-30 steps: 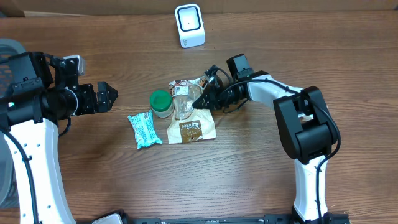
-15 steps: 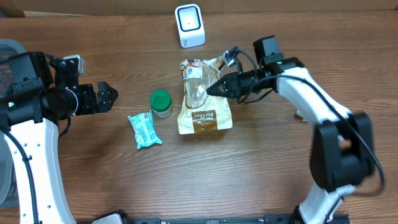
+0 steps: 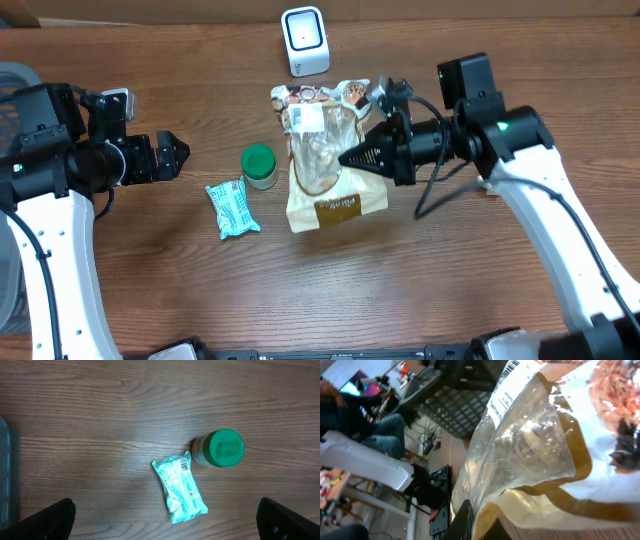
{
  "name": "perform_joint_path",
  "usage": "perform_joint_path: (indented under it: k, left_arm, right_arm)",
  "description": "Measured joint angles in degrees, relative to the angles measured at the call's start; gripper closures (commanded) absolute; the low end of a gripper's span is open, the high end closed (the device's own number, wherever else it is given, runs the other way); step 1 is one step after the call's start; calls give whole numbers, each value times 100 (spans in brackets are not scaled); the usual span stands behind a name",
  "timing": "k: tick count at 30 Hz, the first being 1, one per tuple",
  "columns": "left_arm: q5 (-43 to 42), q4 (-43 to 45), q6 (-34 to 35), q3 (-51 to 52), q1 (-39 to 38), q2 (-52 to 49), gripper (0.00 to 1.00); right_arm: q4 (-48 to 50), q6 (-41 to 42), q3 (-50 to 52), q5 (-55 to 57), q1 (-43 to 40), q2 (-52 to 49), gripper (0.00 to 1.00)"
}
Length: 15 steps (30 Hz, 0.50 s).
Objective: Scan the item barcode
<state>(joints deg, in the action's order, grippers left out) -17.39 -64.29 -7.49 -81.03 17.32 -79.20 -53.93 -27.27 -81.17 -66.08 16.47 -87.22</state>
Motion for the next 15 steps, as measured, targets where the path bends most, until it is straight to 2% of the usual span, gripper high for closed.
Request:
perform_joint_path:
  k: [8,12,15]
  left_arm:
    - [0,0,0,0,0,0,0]
    - [0,0,0,0,0,0,0]
    - [0,2,0,0,0,0,0]
  right_arm:
    - [-210,-168,0,173,328,271,96]
    - [-181,146,0,946,737,267,96]
    - [-7,697,0,1906,1145,249,96]
